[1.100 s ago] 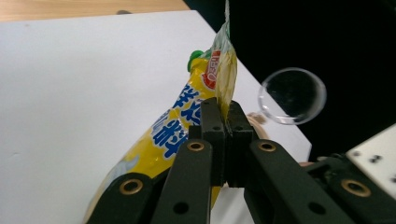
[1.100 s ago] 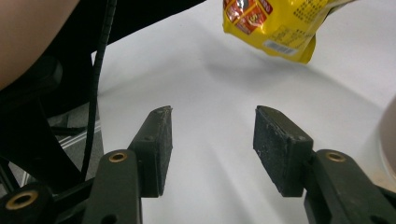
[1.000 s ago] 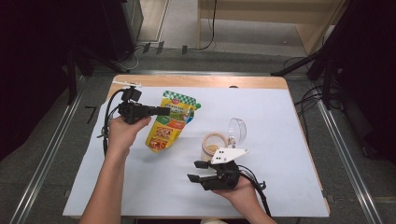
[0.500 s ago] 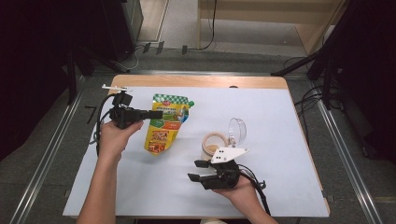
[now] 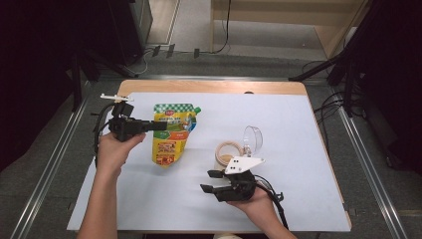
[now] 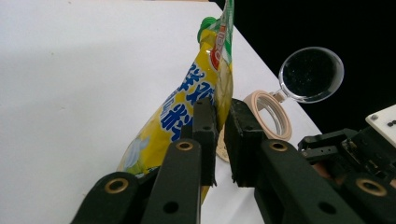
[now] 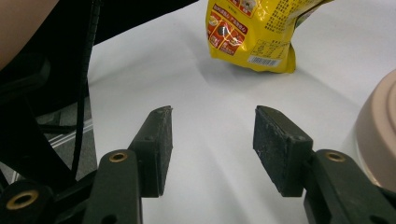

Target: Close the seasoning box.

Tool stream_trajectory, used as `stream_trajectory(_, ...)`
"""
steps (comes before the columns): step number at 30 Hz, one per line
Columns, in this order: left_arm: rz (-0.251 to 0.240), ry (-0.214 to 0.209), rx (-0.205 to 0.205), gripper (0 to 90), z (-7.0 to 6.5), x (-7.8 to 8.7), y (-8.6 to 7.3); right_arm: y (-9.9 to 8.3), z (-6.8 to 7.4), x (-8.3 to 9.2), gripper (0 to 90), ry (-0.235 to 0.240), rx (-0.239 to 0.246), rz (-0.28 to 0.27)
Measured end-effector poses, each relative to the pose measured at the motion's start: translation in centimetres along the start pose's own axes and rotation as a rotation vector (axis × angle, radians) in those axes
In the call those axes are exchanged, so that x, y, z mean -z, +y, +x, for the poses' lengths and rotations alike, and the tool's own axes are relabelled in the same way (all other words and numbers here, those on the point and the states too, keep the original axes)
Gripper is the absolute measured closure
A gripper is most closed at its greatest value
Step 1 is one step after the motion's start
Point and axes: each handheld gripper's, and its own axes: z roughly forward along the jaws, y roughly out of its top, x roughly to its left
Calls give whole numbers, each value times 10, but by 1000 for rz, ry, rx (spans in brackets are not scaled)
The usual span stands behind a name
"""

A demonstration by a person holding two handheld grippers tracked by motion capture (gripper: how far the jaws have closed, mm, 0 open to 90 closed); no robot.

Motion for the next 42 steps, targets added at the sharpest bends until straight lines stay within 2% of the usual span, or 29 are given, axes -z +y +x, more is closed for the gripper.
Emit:
stream_trajectory(10,-2,-3,7,742,4,6,-1,-1,1,-2,488,1,5,8)
stream_trajectory(11,-2,-2,6,735,3,6,-1,-1,1,-2,488,1,5,8)
stream_trajectory(13,-7,-27,13,690,2,7,0,-1,0,-2,488,0,3,8)
stream_trajectory(16,0,-43,11,685,-1,9,2,-1,-1,-1,489,-1,2,6)
stream_trajectory(18,0,-35,-3,684,-4,11,3,-1,-1,-1,489,1,2,6)
stream_trajectory(20,-5,-35,0,676,-7,14,4,0,-1,-1,489,-3,4,7)
stream_trajectory(25,-9,5,-15,655,-16,20,8,1,-2,0,489,-9,7,4)
stream_trajectory(29,-16,15,2,622,-19,26,10,2,-4,3,490,-13,-1,9)
stream_trajectory(35,-40,49,-14,579,-22,36,13,3,-9,6,487,-11,-22,23)
stream_trajectory(37,-53,71,-29,559,-22,40,13,5,-10,7,491,-15,-22,26)
stream_trajectory(42,-63,104,-21,523,-15,47,10,9,-12,14,498,-29,-11,24)
